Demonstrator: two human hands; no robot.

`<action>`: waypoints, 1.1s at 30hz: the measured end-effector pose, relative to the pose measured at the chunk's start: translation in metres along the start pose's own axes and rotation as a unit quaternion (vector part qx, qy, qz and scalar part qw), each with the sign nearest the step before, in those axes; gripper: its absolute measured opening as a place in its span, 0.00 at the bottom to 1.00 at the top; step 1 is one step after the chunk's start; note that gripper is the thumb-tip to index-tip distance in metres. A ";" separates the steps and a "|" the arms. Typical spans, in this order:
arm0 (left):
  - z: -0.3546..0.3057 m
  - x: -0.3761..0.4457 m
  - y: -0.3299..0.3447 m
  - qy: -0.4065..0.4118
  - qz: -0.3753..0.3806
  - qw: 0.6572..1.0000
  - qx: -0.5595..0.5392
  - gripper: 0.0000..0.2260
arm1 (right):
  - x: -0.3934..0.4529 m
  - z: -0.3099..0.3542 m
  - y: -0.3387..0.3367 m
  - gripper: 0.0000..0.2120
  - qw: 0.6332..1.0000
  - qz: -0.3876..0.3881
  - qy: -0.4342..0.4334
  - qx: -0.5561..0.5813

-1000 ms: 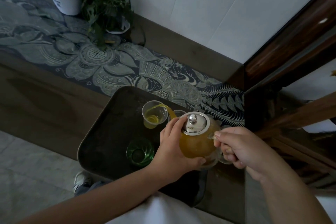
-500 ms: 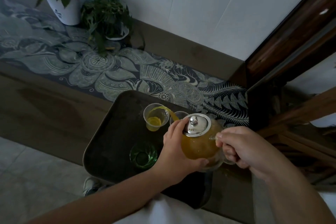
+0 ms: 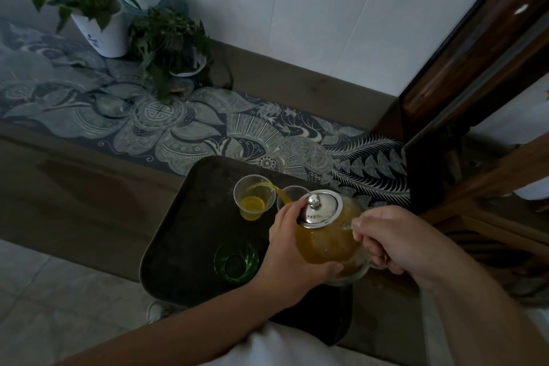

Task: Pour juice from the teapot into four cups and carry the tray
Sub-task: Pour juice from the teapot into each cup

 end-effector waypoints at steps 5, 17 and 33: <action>0.001 0.000 -0.001 0.001 -0.008 1.000 -0.001 0.46 | 0.002 0.000 -0.001 0.14 1.000 0.001 -0.011 0.004; 0.006 -0.001 0.005 -0.011 -0.002 1.000 -0.019 0.46 | 0.003 0.000 -0.004 0.13 1.000 -0.008 -0.022 -0.013; 0.005 0.001 0.005 0.000 -0.009 1.000 0.003 0.45 | 0.004 -0.005 -0.004 0.14 0.999 -0.016 -0.018 0.028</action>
Point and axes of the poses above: each hand's wrist, its own x-axis towards the middle knuckle, its own y-axis out of the palm, z = x × y, the point moved 7 cm from there along x, towards the middle knuckle, and after that the axes turned 2 degrees about -y, right-handed, at the moved point
